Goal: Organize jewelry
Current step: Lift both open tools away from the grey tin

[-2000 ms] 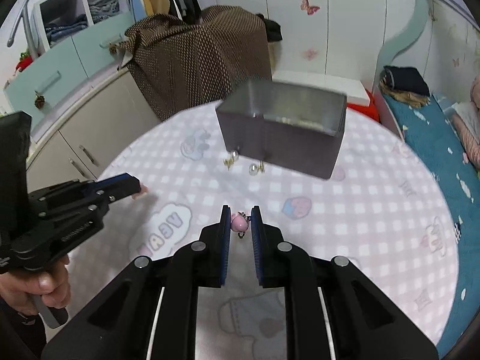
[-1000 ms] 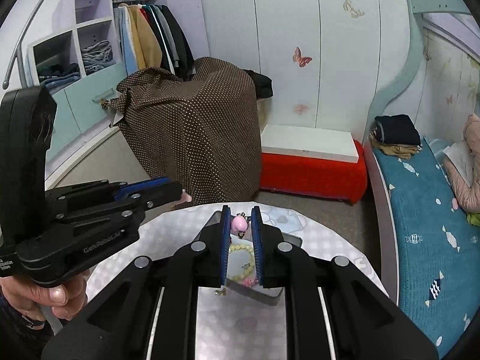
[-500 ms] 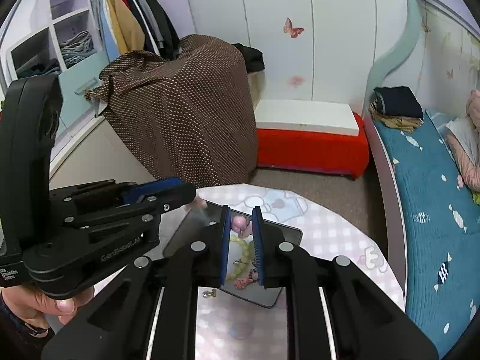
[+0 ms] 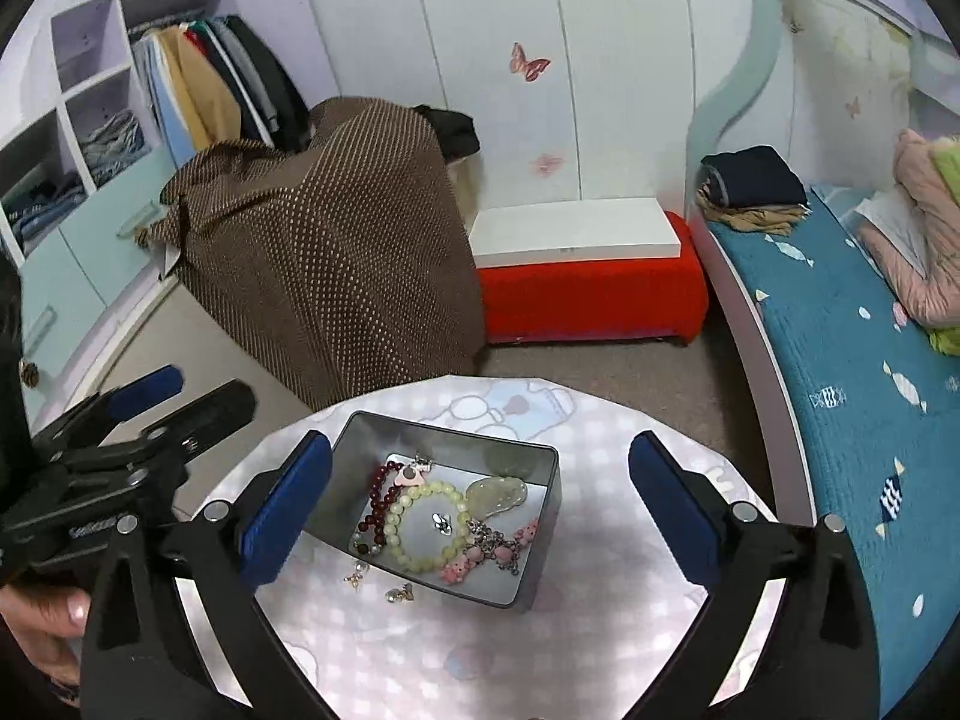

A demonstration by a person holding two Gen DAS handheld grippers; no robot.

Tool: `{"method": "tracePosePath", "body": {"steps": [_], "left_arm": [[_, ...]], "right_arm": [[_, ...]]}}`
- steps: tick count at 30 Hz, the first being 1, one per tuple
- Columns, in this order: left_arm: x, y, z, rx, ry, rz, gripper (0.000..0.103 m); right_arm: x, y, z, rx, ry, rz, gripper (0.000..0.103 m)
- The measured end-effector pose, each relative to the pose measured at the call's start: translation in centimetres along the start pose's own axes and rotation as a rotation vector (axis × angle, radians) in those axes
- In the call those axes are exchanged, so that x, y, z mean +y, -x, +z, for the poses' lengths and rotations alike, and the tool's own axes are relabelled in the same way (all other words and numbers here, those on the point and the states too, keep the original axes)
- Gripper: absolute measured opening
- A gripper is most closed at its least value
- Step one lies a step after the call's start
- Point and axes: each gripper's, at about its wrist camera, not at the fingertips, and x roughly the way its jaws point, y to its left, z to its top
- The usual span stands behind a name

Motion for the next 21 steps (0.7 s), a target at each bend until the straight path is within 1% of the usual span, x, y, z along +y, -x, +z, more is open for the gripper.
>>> {"method": "tracePosePath", "body": {"steps": [6, 11, 21], "left_arm": [[0.1, 2.6, -0.5, -0.05, 0.001, 0.025, 0.097], [-0.4, 4.4, -0.8, -0.076, -0.015, 0.026, 0.098], [-0.6, 9.1, -2.5, -0.158, -0.005, 0.035, 0.098]], "right_arm": [[0.4, 1.4, -0.3, -0.041, -0.006, -0.006, 0.095], [1.0, 2.8, -0.5, -0.065, 0.0, -0.005, 0.095], [2.3, 7.1, -1.4, -0.163, 0.034, -0.019, 0.095]]}}
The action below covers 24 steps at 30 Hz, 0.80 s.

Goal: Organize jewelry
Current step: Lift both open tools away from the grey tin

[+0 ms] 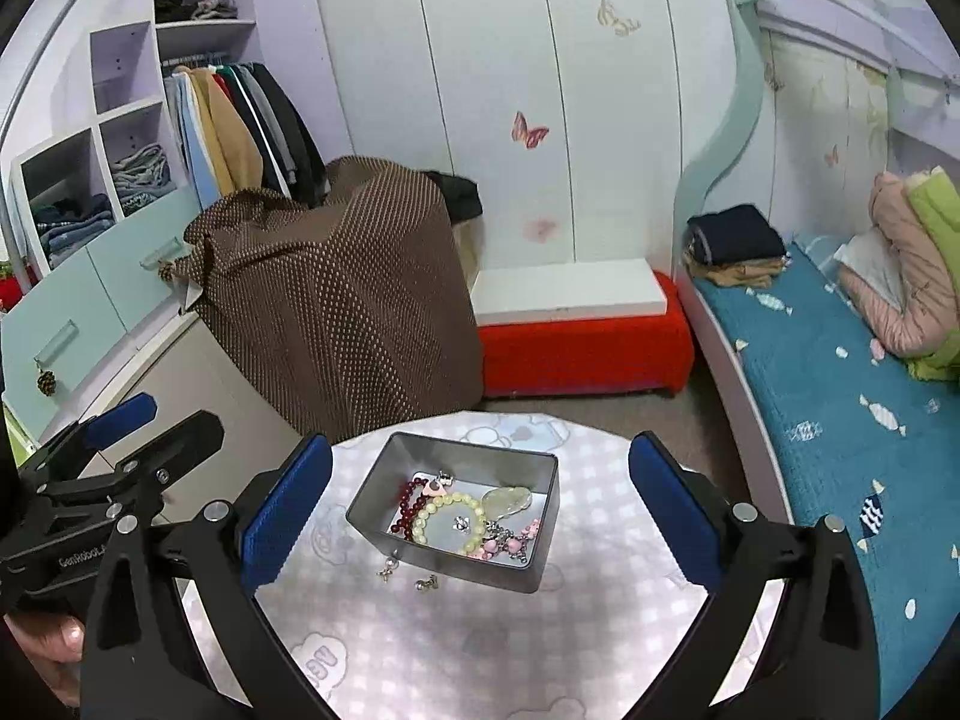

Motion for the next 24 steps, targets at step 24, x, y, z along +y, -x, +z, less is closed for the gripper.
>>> {"method": "tracePosePath", "body": {"steps": [24], "left_arm": [[1.7, 4.0, -8.7, 0.007, -0.01, 0.084, 0.098]], "right_arm": [[0.0, 7.2, -6.3, -0.106, 0.015, -0.11, 0.095]]}}
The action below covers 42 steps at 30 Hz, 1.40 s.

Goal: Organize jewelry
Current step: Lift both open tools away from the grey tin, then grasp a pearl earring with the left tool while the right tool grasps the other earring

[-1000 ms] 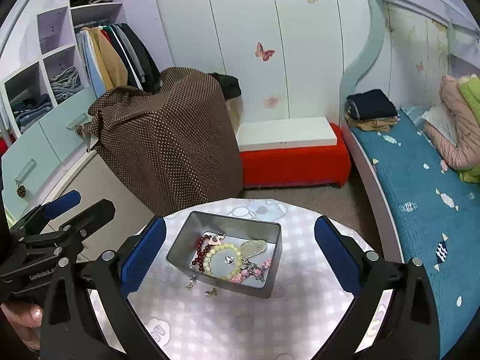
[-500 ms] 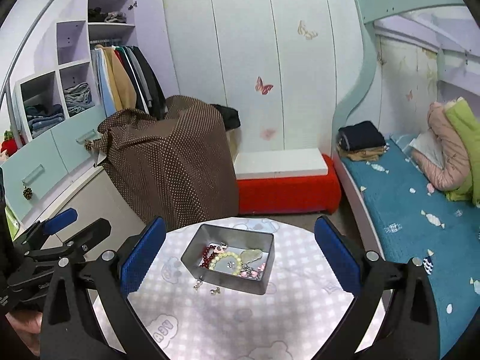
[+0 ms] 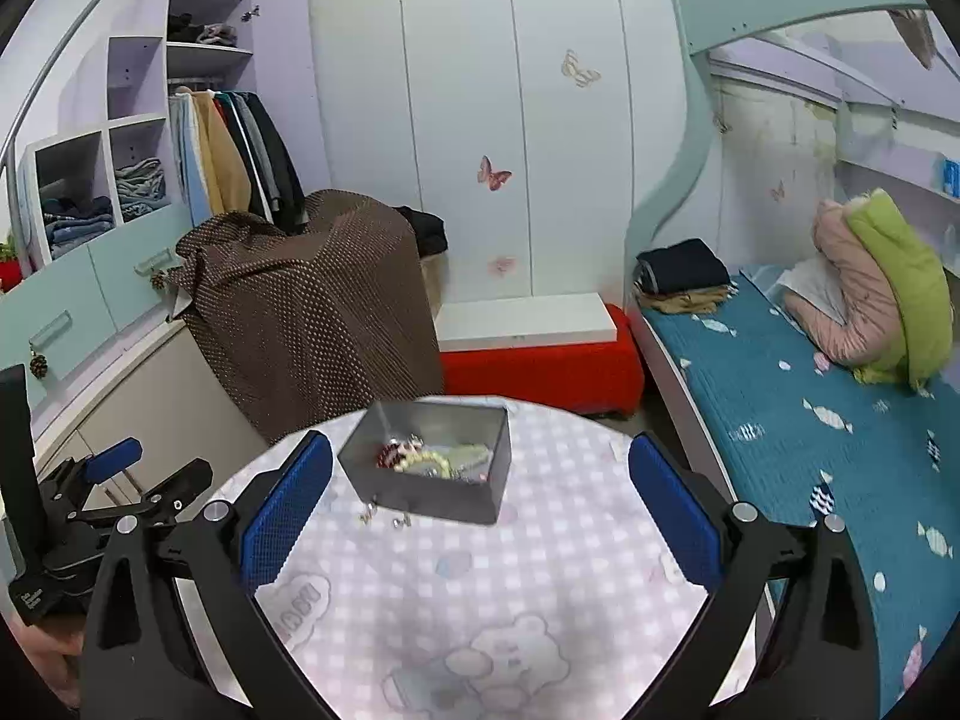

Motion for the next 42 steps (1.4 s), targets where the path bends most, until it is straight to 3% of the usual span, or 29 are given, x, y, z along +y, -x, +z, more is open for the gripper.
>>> {"method": "tracePosePath", "body": {"steps": [8, 22, 33, 39, 42], "left_arm": [[-0.7, -2.2, -2.0, 0.024, -0.033, 0.001, 0.098], [-2.9, -15.2, -4.1, 0.26, -0.106, -0.017, 0.098], [-3.0, -19.8, -4.4, 0.348, -0.104, -0.009, 0.096], [-2.6, -20.1, -4.4, 0.352, -0.083, -0.052, 0.067], [-2.2, -19.8, -4.3, 0.347, -0.081, -0.058, 0.044]], "right_arm": [[0.6, -0.9, -3.1, 0.03, 0.009, -0.041, 0.095], [1.3, -6.1, -5.7, 0.198, 0.013, -0.013, 0.095], [1.3, -9.2, -6.5, 0.274, 0.003, -0.002, 0.095], [1.4, -11.4, -7.0, 0.309, 0.003, -0.012, 0.095], [1.6, -12.5, -7.3, 0.327, 0.006, -0.013, 0.095]]}}
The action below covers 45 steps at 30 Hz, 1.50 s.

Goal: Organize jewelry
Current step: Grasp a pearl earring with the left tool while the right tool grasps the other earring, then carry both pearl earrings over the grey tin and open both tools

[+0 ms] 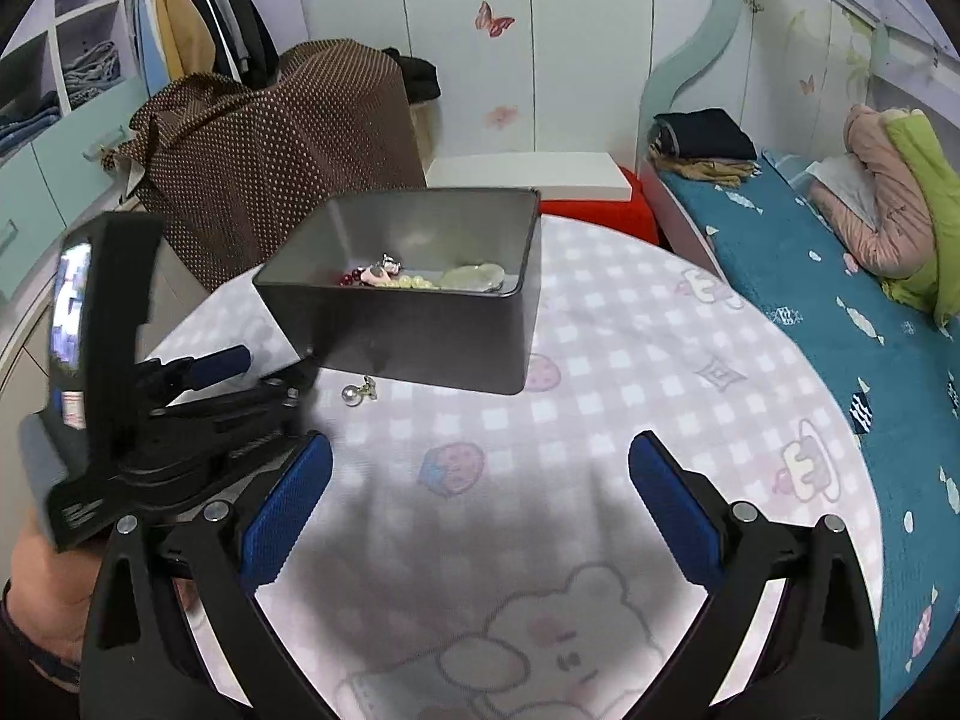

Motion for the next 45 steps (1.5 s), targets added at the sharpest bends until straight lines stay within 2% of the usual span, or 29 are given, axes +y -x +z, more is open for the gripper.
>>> {"method": "tracePosePath", "body": {"steps": [2, 5, 11, 13, 15, 17, 20, 24, 27, 31, 36, 45], "left_arm": [[0.7, 0.3, -0.2, 0.003, 0.015, -0.01, 0.025], [1.8, 1.0, -0.6, 0.013, 0.043, -0.035, 0.011], [3.2, 2.6, -1.8, 0.003, 0.078, -0.035, 0.011], [3.7, 3.3, -2.2, -0.007, 0.085, -0.031, 0.011], [3.9, 4.0, -2.6, -0.014, 0.09, -0.034, 0.011], [4.2, 4.3, -2.8, -0.018, 0.096, -0.037, 0.011], [4.9, 4.9, -3.1, -0.021, 0.117, -0.054, 0.011], [5.8, 5.7, -3.7, -0.023, 0.147, -0.078, 0.011], [6.2, 6.3, -4.1, -0.026, 0.167, -0.098, 0.011], [6.2, 6.9, -4.4, -0.03, 0.173, -0.108, 0.011], [5.8, 7.7, -4.7, -0.038, 0.166, -0.114, 0.011], [3.9, 10.0, -3.7, -0.084, 0.13, -0.137, 0.011]], "right_arm": [[0.3, -0.7, 0.0, 0.012, 0.009, -0.003, 0.095], [0.9, -1.8, 0.2, 0.029, 0.012, 0.003, 0.095], [2.9, -4.1, 0.9, 0.055, 0.041, 0.026, 0.095], [3.5, -4.8, 1.1, 0.057, 0.05, 0.026, 0.088], [4.0, -5.4, 1.2, 0.066, 0.057, 0.023, 0.073], [4.5, -6.0, 1.3, 0.077, 0.066, 0.022, 0.065], [5.3, -6.4, 1.2, 0.07, 0.086, 0.014, 0.057], [6.1, -6.5, 1.2, 0.064, 0.139, 0.0, 0.025], [6.3, -6.3, 0.9, 0.062, 0.168, 0.0, 0.012], [6.0, -6.0, 0.4, 0.061, 0.161, 0.015, 0.012], [4.6, -4.9, -0.1, 0.06, 0.109, 0.075, 0.011], [2.3, -0.6, 0.1, 0.017, 0.057, 0.158, 0.011]]}}
